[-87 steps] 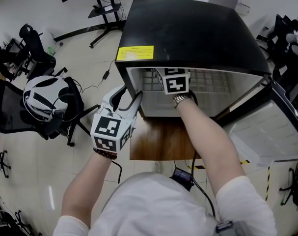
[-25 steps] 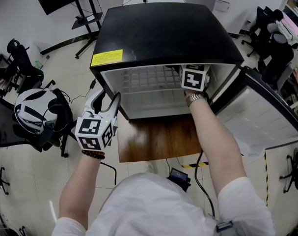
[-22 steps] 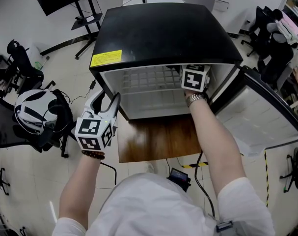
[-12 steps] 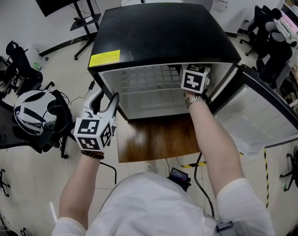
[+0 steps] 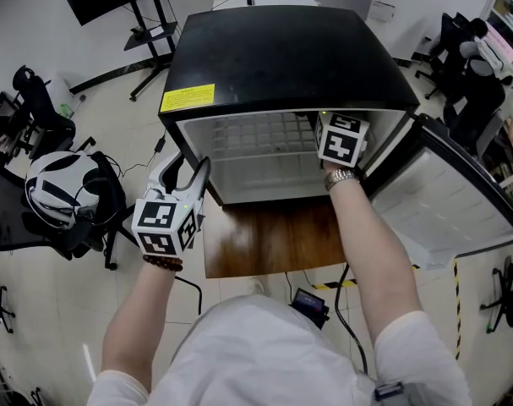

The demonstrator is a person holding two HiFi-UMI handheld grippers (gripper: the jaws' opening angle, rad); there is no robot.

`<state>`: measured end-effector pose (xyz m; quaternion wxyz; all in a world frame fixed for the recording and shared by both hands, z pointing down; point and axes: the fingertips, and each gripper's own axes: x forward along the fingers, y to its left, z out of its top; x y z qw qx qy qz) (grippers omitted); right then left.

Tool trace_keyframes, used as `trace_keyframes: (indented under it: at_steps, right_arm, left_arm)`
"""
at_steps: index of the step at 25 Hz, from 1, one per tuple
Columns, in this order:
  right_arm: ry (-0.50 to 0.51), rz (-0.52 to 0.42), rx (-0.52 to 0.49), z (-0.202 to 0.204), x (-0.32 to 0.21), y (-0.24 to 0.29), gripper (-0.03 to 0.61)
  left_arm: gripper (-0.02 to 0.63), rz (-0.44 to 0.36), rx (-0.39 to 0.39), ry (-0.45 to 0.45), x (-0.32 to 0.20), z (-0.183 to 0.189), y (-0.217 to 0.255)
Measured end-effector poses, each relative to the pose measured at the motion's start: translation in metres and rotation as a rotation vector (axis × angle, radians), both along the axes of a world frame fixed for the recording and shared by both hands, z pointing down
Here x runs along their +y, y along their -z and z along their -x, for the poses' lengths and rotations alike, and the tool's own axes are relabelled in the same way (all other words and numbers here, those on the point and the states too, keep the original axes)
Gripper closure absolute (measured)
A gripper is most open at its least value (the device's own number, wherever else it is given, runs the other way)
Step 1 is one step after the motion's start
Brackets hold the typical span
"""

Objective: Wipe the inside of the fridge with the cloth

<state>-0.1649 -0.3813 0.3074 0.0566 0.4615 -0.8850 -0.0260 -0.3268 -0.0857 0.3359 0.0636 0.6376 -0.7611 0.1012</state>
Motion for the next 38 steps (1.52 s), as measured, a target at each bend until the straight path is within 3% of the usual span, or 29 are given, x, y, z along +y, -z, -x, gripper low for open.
trace_keyframes:
  at_steps: [11, 19, 24, 31, 38]
  right_arm:
    - [0.369, -0.093, -0.046, 0.076, 0.113, 0.025, 0.540]
    - [0.558, -0.048, -0.022, 0.137, 0.166, 0.007, 0.540]
    - [0.631, -0.017, -0.004, 0.167, 0.179, 0.001, 0.540]
    - [0.648, 0.063, 0.191, 0.191, 0.182, -0.041, 0.540]
    - [0.617, 0.100, 0.317, 0.196, 0.180, -0.061, 0.540]
  left_arm:
    - [0.416, -0.021, 0.017, -0.015, -0.001, -0.002, 0.000]
    - [0.416, -0.030, 0.025, -0.027, -0.001, -0.003, 0.000]
    - [0.416, -0.030, 0.023, -0.032, -0.001, -0.003, 0.000]
    - [0.416, -0.030, 0.016, -0.038, 0.000, -0.004, 0.000]
    - [0.416, -0.032, 0.017, -0.042, 0.001, -0.002, 0.000]
